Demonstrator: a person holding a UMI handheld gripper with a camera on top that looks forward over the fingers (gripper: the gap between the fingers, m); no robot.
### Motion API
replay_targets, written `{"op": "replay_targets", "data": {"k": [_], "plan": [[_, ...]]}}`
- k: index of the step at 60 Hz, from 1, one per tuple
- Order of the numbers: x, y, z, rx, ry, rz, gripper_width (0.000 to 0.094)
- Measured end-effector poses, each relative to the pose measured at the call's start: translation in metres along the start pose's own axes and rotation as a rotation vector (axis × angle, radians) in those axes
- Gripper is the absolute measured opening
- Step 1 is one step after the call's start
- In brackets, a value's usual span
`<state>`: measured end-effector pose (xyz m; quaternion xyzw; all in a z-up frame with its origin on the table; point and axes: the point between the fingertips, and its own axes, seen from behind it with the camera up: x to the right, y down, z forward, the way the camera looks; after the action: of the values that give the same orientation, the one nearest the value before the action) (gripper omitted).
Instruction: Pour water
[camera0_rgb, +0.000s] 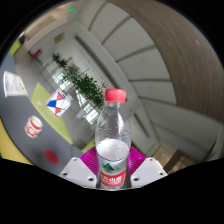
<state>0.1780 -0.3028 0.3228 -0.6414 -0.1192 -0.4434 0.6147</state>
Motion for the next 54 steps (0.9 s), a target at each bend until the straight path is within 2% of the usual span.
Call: {"op": "replay_targets", "data": {"k": [7,15,24,38,47,54], "plan": [[-0.007,-0.056,0.072,0.114,0.077,-0.297,0.0331],[-0.066,-0.115,0.123,0.265,0.096,-0.627,0.0330],[-0.159,-0.133,0.169,0.421,0.077,-1.015,0.0332],[-0.274,-0.098,0.188,0.529,0.029,-1.425,0.0328],[-0.292,-0.075,0.206,0.465,0.006,-1.468,0.0331],[-0.291,-0.080,0.205,0.483,-0.001,-1.442,0.0331]]}}
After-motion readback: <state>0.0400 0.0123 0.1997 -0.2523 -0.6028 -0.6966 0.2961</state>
